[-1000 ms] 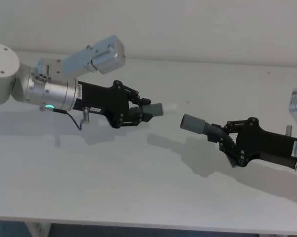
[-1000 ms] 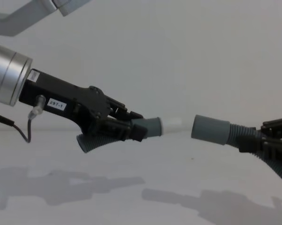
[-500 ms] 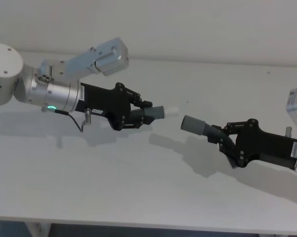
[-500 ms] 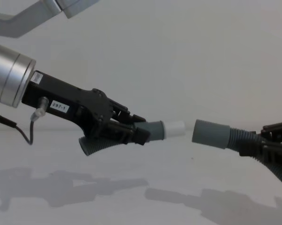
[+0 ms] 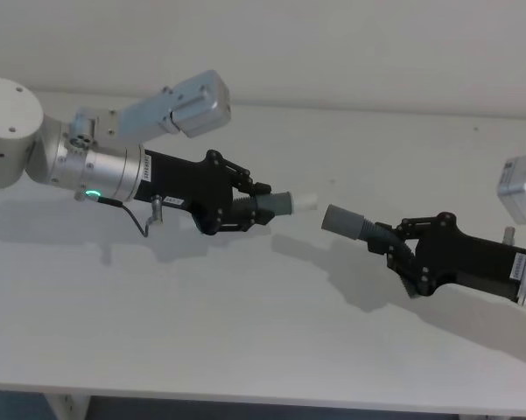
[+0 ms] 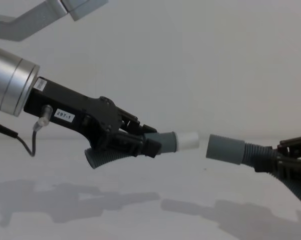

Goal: Use both hands to pick up one end of the pipe from the table, align the ends, and insert them.

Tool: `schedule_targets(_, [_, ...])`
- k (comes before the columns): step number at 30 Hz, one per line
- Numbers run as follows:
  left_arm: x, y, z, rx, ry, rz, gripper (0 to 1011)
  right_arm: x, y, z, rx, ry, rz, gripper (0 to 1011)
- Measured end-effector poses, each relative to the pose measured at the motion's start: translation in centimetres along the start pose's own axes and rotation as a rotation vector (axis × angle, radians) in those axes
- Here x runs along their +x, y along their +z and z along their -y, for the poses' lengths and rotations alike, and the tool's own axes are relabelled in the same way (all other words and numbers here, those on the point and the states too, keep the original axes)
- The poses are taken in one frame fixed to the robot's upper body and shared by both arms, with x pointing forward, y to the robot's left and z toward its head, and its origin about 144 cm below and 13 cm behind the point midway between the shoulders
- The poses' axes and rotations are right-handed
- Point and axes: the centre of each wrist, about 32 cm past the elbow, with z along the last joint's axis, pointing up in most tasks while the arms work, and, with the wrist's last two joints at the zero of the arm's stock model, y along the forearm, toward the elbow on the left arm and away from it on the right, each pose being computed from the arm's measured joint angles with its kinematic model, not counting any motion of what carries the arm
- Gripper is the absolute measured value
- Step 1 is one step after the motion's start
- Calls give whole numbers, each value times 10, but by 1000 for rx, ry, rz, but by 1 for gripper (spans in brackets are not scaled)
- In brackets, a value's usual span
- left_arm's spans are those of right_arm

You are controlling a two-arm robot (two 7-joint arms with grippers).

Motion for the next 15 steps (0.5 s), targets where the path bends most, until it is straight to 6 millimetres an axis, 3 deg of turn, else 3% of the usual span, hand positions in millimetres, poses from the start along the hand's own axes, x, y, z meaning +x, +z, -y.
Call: schedule_targets(15, [-1,1,1,4,-1,-3,353,-1,-3,0,-27,-20,-9,162])
